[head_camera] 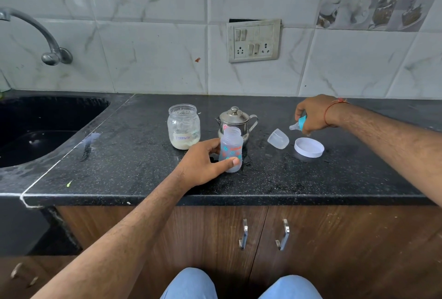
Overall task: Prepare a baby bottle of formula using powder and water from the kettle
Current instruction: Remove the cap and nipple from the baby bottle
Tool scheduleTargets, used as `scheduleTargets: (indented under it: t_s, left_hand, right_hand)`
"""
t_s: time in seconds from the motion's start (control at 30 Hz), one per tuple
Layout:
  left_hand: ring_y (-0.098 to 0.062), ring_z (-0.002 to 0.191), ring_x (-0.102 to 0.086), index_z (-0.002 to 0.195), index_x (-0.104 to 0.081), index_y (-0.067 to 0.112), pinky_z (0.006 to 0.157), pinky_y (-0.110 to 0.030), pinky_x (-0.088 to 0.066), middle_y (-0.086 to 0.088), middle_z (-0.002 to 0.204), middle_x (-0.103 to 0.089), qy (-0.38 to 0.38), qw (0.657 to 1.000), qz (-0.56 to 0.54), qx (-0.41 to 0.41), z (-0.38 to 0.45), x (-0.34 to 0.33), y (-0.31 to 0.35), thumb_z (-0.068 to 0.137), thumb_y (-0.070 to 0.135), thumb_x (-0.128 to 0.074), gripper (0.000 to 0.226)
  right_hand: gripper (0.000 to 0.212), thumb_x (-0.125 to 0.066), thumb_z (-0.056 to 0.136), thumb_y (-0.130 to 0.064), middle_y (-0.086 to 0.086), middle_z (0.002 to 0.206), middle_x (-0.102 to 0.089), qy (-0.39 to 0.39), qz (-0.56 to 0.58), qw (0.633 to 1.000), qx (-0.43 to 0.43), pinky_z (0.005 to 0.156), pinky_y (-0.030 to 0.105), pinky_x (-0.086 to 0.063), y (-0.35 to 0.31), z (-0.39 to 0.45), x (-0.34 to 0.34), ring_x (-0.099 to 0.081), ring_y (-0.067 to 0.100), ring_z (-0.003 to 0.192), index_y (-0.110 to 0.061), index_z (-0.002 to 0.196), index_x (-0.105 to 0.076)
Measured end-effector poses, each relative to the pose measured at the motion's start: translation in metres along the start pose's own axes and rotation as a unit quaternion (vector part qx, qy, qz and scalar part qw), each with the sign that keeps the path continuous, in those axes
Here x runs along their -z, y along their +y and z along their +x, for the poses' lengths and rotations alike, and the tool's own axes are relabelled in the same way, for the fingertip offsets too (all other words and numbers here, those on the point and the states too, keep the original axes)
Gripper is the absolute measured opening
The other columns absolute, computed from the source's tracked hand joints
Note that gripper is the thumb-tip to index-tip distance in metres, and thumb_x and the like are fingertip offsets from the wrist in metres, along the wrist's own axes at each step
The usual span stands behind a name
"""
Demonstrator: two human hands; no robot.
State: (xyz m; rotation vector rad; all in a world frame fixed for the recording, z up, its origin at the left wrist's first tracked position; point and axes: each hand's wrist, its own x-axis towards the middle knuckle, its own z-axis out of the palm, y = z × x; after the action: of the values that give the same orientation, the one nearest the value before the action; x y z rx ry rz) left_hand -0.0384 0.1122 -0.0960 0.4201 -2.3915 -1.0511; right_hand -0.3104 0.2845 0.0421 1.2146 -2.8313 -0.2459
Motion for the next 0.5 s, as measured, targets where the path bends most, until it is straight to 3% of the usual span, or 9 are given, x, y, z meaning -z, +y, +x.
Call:
scheduleTargets:
  t_s: [0.17, 0.23, 0.33, 0.43, 0.5]
  left_hand:
    - [0.001, 0.119, -0.071, 0.133, -0.075, 0.029, 0.113, -0.038, -0.055, 0.019, 0.124, -0.079, 0.001, 1.0, -0.001, -0.002, 0.001, 0.0, -0.002, 0.088, 0.057, -0.081, 0.054]
    - [-0.001, 0.12, -0.071, 0.135, -0.074, 0.029, 0.114, -0.039, -0.055, 0.018, 0.126, -0.078, -0.003, 1.0, 0.0, 0.001, 0.001, 0.0, -0.002, 0.087, 0.059, -0.081, 0.057]
    - [-0.002, 0.121, -0.071, 0.136, -0.073, 0.029, 0.113, -0.038, -0.055, 0.018, 0.127, -0.078, -0.004, 1.0, 0.001, 0.003, 0.001, 0.0, -0.002, 0.081, 0.071, -0.075, 0.069]
    - [-0.003, 0.12, -0.071, 0.135, -0.074, 0.03, 0.113, -0.038, -0.055, 0.019, 0.126, -0.078, -0.008, 1.0, -0.001, 0.007, 0.002, 0.001, -0.003, 0.083, 0.066, -0.077, 0.063]
    - [-0.001, 0.118, -0.071, 0.133, -0.074, 0.031, 0.111, -0.034, -0.055, 0.02, 0.124, -0.078, -0.006, 1.0, 0.0, 0.007, 0.001, 0.0, -0.002, 0.082, 0.067, -0.076, 0.062]
  right_hand:
    - [0.047, -0.089, 0.069, -0.029, -0.004, 0.117, -0.067, 0.013, 0.024, 1.0, 0.014, 0.088, 0.037, -0.058, -0.004, 0.003, 0.0, -0.063, 0.023, 0.099, -0.039, 0.11, -0.07]
    - [0.044, -0.089, 0.067, -0.033, -0.003, 0.115, -0.068, 0.012, 0.051, 0.998, 0.014, 0.076, 0.036, -0.063, -0.006, 0.0, 0.003, -0.069, 0.024, 0.089, -0.042, 0.105, -0.068]
    - [0.042, -0.09, 0.069, -0.038, -0.003, 0.109, -0.066, 0.02, 0.08, 0.996, 0.017, 0.056, 0.03, -0.059, -0.007, -0.015, 0.013, -0.072, 0.026, 0.075, -0.041, 0.105, -0.068]
    - [0.039, -0.091, 0.069, -0.038, -0.004, 0.104, -0.066, 0.001, 0.111, 0.994, 0.022, 0.053, 0.029, -0.059, -0.008, -0.036, 0.015, -0.071, 0.019, 0.07, -0.037, 0.103, -0.071]
    - [0.037, -0.091, 0.069, -0.038, -0.002, 0.1, -0.072, -0.029, 0.092, 0.995, 0.015, 0.054, 0.028, -0.061, -0.011, -0.049, 0.008, -0.068, 0.011, 0.05, -0.036, 0.101, -0.072]
